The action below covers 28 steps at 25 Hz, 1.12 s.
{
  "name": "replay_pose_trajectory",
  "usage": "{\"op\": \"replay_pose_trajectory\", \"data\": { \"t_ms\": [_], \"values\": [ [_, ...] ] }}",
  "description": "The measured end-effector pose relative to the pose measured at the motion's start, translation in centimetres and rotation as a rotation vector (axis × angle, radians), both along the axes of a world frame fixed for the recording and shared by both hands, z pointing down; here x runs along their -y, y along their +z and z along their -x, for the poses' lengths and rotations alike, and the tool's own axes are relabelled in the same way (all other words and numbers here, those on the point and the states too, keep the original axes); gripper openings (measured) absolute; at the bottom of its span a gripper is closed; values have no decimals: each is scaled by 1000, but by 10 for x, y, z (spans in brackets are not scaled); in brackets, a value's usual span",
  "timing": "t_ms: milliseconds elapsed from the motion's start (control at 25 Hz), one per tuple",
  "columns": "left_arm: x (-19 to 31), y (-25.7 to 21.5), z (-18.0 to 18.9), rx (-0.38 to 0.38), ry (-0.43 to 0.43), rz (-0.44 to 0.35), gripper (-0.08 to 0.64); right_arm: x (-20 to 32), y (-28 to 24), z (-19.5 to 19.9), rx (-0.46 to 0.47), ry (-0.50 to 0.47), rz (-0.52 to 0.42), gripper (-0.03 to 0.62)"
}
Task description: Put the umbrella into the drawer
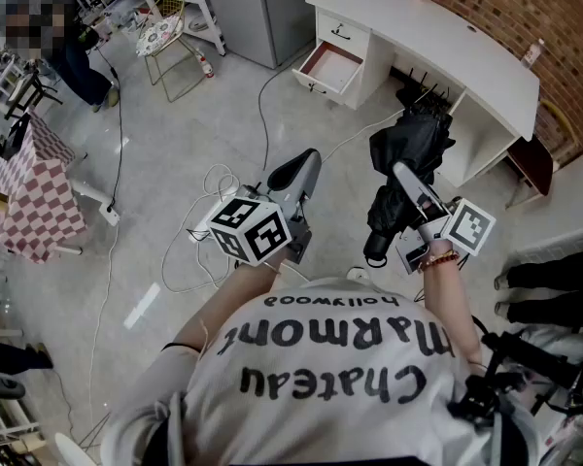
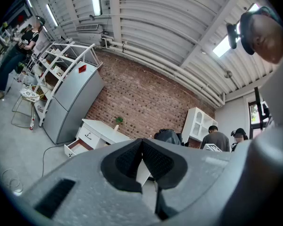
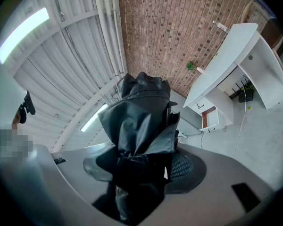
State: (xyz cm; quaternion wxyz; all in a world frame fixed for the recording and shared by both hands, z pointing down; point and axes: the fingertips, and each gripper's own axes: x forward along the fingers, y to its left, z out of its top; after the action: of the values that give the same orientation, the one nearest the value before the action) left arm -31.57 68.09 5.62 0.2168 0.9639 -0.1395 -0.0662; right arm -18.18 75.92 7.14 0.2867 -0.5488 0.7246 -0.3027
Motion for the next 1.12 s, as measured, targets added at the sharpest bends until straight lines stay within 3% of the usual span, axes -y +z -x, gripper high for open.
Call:
{"op": "replay_pose_trajectory", "data": {
  "t_ms": [480,760,1120],
  "values": [
    [8,-3,10,-14,5,-13,15,12,-4,10,-30,-15,7,252],
    [10,11,14,-6,1,16,15,15,9,8,13,-9,44,252],
    [39,6,-3,-23,-28,10,15,48,2,-10,43,-51,-12,252]
  ]
}}
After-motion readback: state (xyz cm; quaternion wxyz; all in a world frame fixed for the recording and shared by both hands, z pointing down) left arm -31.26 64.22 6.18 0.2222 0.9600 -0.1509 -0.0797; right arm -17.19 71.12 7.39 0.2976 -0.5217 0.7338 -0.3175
